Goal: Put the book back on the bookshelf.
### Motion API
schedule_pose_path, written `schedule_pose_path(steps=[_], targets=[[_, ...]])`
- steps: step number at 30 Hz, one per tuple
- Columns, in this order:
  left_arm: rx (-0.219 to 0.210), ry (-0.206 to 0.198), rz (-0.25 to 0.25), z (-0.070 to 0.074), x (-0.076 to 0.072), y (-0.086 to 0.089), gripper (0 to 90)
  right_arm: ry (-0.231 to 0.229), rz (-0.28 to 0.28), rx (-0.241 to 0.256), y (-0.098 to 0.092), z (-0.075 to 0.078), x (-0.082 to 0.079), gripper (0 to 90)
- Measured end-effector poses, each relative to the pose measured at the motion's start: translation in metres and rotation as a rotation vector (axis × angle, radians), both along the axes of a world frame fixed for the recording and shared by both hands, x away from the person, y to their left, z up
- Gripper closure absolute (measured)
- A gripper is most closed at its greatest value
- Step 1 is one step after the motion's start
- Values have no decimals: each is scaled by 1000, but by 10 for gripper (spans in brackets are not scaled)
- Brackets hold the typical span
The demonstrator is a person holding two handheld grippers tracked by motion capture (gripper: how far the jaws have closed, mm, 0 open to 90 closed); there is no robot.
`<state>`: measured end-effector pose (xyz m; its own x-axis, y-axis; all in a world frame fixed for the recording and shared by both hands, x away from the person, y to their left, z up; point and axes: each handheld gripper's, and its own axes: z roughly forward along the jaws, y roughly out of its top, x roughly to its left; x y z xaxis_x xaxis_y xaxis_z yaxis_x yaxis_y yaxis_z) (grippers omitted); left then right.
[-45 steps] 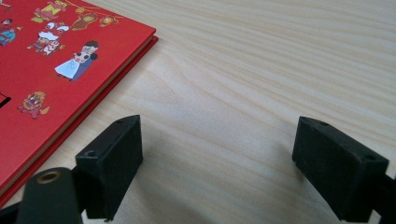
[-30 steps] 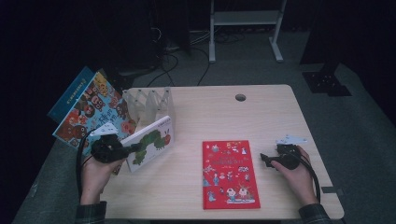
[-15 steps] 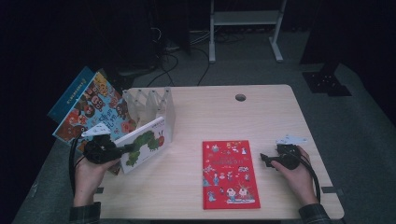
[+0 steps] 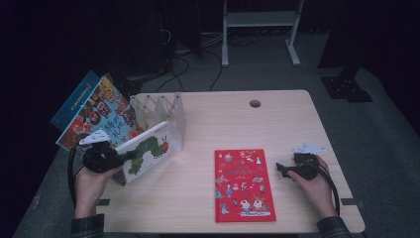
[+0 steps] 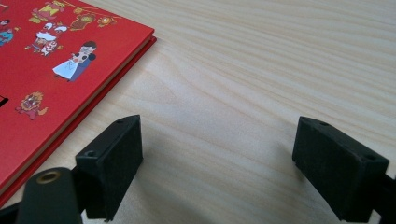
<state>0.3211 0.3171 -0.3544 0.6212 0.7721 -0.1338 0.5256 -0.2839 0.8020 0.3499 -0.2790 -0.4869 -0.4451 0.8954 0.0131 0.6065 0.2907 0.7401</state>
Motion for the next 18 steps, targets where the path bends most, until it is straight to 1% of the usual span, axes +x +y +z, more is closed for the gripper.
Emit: schedule_pose_path(steps=[2, 6, 12, 15, 18], targets=[[3, -9, 7, -2, 4, -2, 757, 0, 0, 0, 0, 0, 0, 150], [10, -13, 20, -7, 15, -8, 756, 0, 0, 0, 0, 0, 0, 149], [17, -40, 42, -12, 35, -22, 756, 0, 0, 1, 0, 0, 0, 148], [8, -54, 55, -16, 45, -29, 756, -1, 1, 0, 0, 0, 0, 148], [13, -67, 64, -19, 53, -35, 756, 0, 1, 0, 0, 0, 0, 147]])
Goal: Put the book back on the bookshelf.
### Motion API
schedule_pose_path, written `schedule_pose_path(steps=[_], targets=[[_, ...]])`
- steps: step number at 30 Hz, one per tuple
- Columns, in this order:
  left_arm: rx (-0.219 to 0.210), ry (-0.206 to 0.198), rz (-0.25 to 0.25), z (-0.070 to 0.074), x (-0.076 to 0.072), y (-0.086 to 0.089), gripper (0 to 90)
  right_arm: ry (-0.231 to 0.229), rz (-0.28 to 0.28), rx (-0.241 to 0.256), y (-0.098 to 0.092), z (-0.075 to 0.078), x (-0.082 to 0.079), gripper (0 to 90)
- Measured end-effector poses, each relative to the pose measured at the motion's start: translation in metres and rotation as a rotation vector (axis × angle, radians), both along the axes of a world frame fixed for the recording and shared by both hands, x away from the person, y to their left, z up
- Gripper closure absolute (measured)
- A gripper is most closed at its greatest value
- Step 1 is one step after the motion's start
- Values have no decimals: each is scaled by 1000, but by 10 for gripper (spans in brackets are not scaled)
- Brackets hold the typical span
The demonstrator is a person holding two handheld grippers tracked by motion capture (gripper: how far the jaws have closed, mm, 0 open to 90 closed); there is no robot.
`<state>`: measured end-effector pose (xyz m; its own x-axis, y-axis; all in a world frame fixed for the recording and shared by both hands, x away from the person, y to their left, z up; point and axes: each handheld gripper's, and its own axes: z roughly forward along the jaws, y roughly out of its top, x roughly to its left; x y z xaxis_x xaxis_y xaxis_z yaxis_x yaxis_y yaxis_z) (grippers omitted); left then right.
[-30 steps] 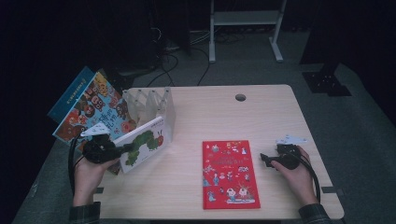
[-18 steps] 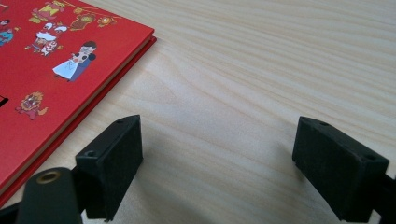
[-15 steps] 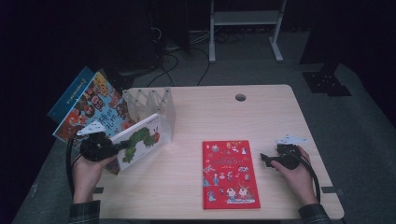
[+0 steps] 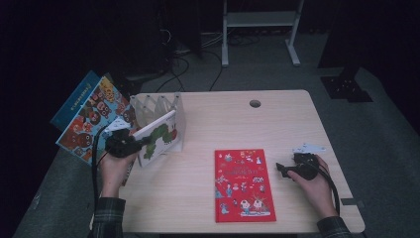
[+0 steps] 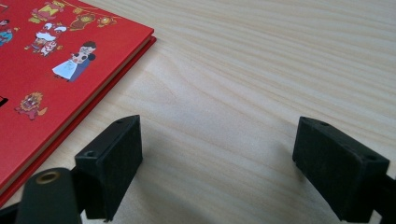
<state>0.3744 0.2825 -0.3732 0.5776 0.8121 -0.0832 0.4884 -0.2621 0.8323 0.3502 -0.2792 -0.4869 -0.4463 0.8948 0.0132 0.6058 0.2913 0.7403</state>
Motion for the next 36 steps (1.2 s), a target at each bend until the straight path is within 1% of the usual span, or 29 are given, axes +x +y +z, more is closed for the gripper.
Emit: schedule_pose_path(steps=[6, 7, 11, 13, 16, 20, 22, 25, 29, 31, 33, 36], targets=[[-2, -22, 21, -6, 13, -10, 756, 0, 1, 0, 0, 0, 0, 147], [-9, -23, 28, -7, 15, -12, 756, 0, 0, 0, 0, 0, 0, 146], [0, -39, 51, -10, 22, -19, 756, 0, 0, 0, 0, 0, 0, 146], [-9, -43, 66, -12, 26, -22, 756, 0, 0, 0, 0, 0, 0, 146], [-10, -54, 81, -15, 29, -27, 756, -1, 1, 0, 0, 0, 0, 146], [-14, -46, 97, -22, 34, -31, 755, 0, 0, 0, 0, 0, 0, 146], [-27, -47, 100, -24, 35, -32, 755, 0, 1, 0, 0, 0, 0, 146], [-30, -47, 106, -25, 36, -36, 754, 0, 0, 0, 0, 0, 0, 146], [-24, -44, 111, -27, 37, -42, 750, 0, 0, 0, 0, 0, 0, 146], [-27, -32, 106, -29, 37, -45, 743, -1, 1, 0, 0, 0, 0, 146], [-16, -28, 98, -30, 36, -49, 731, 0, 0, 0, 0, 0, 0, 146], [-15, -22, 96, -33, 35, -56, 711, 0, 1, 0, 0, 0, 1, 146]])
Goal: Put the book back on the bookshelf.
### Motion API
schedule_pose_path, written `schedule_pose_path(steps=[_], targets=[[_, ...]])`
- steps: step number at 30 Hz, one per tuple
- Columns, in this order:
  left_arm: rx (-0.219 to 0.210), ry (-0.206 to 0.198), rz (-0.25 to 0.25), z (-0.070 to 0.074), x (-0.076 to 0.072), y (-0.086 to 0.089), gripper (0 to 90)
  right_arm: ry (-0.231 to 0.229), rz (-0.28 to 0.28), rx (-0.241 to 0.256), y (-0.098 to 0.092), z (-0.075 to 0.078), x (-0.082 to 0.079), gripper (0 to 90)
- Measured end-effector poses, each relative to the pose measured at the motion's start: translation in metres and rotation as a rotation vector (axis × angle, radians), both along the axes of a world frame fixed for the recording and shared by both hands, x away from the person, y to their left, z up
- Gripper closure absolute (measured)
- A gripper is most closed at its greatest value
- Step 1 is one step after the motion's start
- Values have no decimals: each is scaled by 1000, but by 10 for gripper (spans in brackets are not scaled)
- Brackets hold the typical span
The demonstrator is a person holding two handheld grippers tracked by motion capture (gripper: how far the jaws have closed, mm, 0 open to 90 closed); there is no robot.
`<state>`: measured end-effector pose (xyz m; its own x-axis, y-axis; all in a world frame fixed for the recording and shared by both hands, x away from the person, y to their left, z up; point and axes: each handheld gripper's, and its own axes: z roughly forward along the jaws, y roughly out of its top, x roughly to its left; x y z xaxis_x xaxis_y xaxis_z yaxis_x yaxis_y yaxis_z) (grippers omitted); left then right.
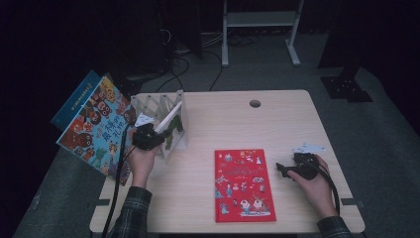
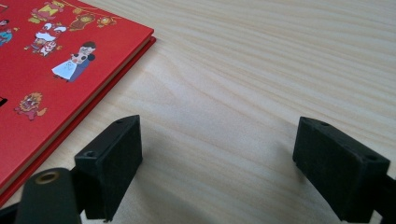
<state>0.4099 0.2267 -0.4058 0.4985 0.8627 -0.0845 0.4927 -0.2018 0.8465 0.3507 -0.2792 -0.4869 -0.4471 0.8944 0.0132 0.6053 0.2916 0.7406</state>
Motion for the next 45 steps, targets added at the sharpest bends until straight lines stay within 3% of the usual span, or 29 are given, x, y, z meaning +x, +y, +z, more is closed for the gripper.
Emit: schedule_pose_path(steps=[6, 14, 20, 24, 31, 38, 41, 45], targets=[[46, 21, -1, -6, -1, -10, 679, 1, 0, 0, 0, 0, 0, 146], [20, 36, -44, -6, -7, -9, 604, 1, 1, 0, 0, 0, 0, 146], [51, 54, -92, -6, -16, -5, 497, 1, 1, 0, 0, 0, 0, 146], [99, 68, -118, -9, -24, -1, 457, 1, 1, 0, 0, 0, 0, 146], [176, 90, -164, -18, -34, 7, 496, 1, 1, 0, 0, 0, 0, 146], [212, 109, -194, -27, -31, 7, 613, 1, 2, -1, 0, 0, 0, 146], [195, 130, -203, -30, -28, 7, 699, 1, 2, -1, 0, 0, 0, 146], [177, 144, -213, -30, -27, 4, 699, 2, 2, -1, 0, 0, 0, 146]])
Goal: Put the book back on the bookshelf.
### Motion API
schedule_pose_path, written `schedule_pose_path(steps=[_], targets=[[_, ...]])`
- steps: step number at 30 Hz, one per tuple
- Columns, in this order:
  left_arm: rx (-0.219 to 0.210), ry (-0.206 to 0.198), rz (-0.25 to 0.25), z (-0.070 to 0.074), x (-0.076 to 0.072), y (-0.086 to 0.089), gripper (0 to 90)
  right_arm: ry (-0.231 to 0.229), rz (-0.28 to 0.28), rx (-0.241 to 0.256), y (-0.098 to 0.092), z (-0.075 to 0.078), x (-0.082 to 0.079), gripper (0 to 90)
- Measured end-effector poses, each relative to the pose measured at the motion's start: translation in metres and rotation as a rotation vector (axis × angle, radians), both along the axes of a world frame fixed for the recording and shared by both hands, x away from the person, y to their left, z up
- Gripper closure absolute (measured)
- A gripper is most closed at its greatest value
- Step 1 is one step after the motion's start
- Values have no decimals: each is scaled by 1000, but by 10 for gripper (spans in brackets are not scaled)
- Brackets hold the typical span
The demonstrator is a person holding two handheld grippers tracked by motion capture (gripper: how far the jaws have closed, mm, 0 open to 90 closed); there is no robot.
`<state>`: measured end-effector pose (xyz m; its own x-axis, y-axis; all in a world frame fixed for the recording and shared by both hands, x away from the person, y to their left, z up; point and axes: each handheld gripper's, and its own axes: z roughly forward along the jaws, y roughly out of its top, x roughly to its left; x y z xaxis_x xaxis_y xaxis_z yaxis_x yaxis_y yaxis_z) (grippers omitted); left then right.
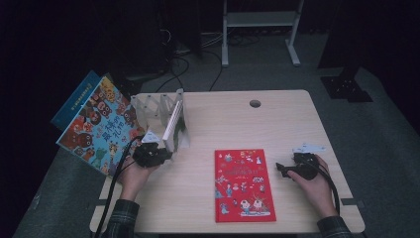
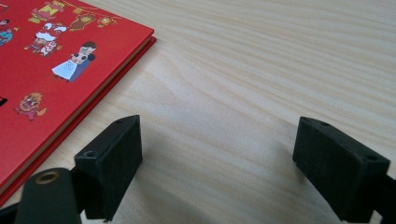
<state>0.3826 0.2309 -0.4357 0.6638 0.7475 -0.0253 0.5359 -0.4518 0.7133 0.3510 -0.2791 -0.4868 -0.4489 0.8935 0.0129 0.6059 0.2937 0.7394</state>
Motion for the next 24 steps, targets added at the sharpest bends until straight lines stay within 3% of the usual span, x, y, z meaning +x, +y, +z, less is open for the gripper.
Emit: schedule_pose_path(steps=[14, 24], targets=[[18, -31, -40, -2, 7, -36, 687, 0, 0, 0, 0, 0, 0, 146], [32, -43, -38, -6, 12, -43, 650, -1, 0, 1, 0, 0, 0, 146]])
